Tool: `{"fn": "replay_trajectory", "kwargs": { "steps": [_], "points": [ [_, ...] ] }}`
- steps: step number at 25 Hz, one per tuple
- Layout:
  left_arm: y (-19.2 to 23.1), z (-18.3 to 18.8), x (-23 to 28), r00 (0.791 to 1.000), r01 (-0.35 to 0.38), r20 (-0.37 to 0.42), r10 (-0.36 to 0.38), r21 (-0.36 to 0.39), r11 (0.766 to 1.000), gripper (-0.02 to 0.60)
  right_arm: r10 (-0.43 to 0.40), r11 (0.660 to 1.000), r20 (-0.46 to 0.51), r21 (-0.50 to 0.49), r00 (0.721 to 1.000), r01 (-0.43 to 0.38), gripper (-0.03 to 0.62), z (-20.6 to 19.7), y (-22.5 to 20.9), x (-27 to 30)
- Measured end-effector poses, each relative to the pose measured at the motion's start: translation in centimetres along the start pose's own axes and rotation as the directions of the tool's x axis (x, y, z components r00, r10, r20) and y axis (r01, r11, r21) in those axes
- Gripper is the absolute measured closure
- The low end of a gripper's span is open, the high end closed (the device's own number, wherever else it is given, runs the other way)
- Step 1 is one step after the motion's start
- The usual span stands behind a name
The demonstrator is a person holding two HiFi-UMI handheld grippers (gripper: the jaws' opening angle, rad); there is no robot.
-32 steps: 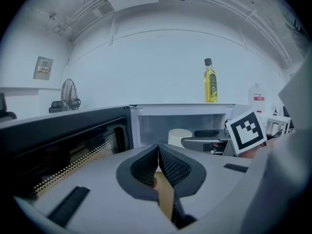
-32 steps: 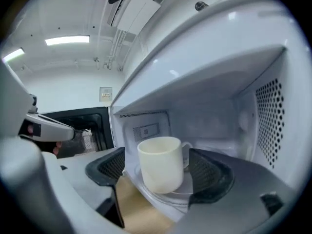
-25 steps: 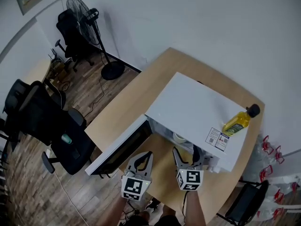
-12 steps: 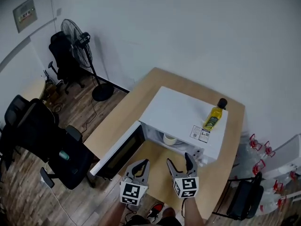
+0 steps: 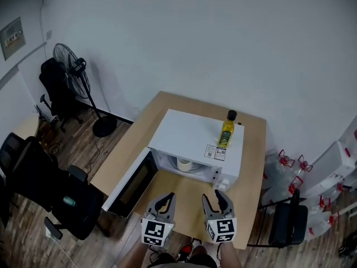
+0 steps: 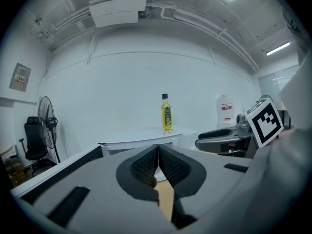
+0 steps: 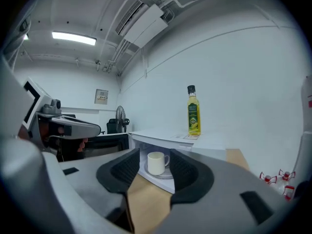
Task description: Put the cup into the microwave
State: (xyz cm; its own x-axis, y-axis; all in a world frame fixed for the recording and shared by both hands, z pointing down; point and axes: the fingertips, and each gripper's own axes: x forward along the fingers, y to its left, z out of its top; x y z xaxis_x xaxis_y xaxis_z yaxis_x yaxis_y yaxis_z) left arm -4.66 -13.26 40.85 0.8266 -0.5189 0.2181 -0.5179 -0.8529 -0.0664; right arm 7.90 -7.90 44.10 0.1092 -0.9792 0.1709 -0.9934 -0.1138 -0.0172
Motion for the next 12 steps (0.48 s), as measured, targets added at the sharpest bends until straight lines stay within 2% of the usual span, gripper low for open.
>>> {"fn": "replay_trajectory", "kwargs": {
  "steps": [12],
  "points": [
    [-4.9, 1.1, -2.1, 0.993, 0.108, 0.038, -0.108, 0.019, 0.994, 0.557, -0.147, 0.988, 0.04, -0.045, 0.988, 0.149, 0.487, 0.7, -1.6, -8.5]
  ]
}}
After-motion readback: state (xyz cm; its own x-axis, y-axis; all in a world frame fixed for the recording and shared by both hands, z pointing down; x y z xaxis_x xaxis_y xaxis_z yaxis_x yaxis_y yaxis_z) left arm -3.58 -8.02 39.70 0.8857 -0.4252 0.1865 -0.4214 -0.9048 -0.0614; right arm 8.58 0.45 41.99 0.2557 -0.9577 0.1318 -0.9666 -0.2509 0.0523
